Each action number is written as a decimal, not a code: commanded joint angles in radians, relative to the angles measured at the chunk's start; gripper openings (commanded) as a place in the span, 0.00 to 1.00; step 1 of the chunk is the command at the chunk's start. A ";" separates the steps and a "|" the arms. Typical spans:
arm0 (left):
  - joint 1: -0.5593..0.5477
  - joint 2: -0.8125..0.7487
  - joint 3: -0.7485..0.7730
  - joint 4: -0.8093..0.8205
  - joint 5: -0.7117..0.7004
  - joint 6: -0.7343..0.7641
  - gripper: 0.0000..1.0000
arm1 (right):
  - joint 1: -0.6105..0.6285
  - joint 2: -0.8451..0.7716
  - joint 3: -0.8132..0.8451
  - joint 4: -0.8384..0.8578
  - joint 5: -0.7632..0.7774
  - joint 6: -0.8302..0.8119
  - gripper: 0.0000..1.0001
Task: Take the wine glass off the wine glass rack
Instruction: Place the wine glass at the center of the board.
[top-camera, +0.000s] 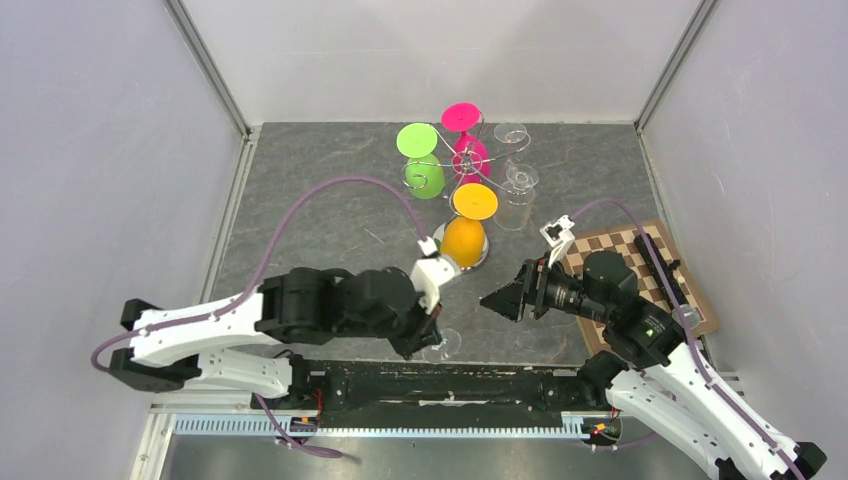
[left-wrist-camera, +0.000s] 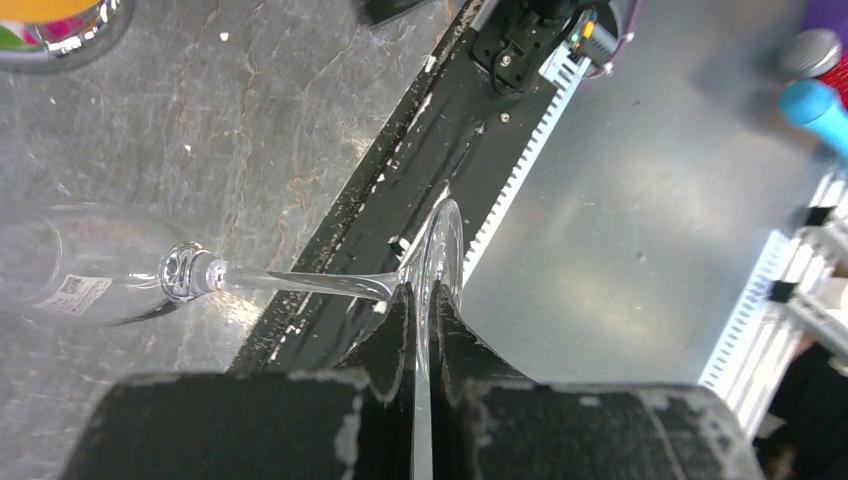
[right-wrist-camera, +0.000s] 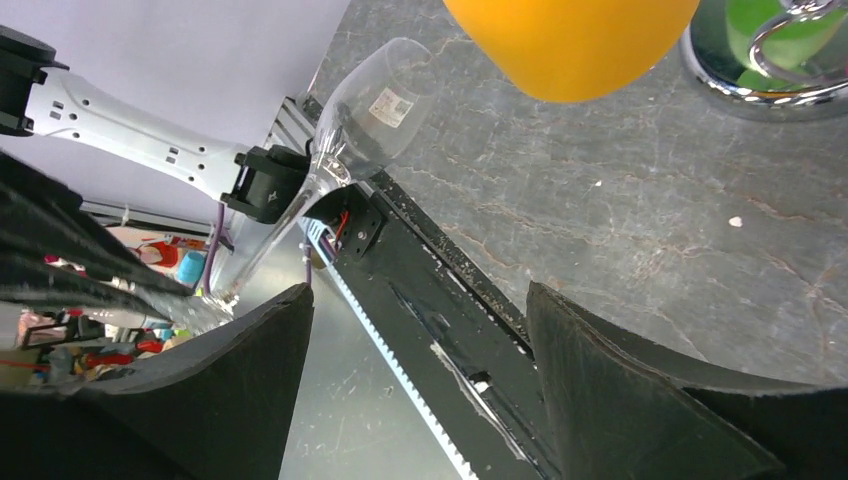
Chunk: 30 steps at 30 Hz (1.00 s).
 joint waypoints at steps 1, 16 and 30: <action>-0.128 0.077 0.105 0.034 -0.247 0.103 0.02 | 0.016 -0.001 -0.017 0.072 -0.033 0.054 0.80; -0.314 0.278 0.247 -0.015 -0.459 0.170 0.02 | 0.125 0.066 0.000 0.125 -0.088 0.114 0.81; -0.384 0.332 0.279 -0.062 -0.553 0.157 0.02 | 0.344 0.166 0.059 0.170 -0.003 0.149 0.75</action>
